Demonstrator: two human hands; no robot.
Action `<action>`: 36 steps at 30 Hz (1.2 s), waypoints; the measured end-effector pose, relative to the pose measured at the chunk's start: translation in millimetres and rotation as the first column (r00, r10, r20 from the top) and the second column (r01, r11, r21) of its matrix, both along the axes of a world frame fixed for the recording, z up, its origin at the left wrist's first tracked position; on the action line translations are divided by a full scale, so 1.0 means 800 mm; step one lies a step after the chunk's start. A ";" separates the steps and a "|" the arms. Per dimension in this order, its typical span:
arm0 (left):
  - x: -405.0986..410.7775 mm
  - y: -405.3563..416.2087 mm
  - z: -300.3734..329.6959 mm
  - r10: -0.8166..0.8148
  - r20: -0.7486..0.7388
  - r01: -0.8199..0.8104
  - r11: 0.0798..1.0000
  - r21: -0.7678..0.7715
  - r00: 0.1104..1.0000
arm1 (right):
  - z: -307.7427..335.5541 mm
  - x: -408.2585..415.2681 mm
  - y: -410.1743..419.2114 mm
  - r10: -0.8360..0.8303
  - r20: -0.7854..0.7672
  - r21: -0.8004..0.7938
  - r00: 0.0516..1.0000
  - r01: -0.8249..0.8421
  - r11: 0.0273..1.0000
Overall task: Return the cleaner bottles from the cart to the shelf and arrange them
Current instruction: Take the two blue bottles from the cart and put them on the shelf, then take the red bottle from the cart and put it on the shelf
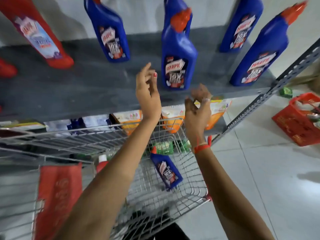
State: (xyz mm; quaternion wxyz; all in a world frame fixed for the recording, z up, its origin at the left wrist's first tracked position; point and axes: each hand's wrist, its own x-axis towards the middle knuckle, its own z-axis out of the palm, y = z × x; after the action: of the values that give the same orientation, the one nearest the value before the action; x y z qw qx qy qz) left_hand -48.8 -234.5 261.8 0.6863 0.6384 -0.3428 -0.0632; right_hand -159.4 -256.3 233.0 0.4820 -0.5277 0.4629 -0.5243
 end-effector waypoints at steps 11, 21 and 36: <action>-0.002 0.139 -0.334 0.387 -0.618 0.265 0.658 0.705 0.684 | -0.300 -0.020 0.086 0.760 -0.596 0.722 0.260 -0.241 0.649; -0.044 0.136 -0.378 0.377 -0.897 0.577 0.689 0.439 0.231 | -0.342 -0.036 0.075 0.864 -0.477 0.846 0.159 -0.182 0.500; -0.014 0.169 -0.210 -0.008 -0.796 0.408 0.862 0.302 0.606 | -0.190 -0.008 0.113 0.691 -0.522 0.534 0.501 -0.440 0.722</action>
State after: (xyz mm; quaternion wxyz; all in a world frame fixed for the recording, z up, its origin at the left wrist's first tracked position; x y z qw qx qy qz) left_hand -59.7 -99.1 94.0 0.5831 0.6446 -0.0651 -0.4902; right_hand -165.8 -166.1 80.9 0.5003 -0.7168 0.4856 -0.0106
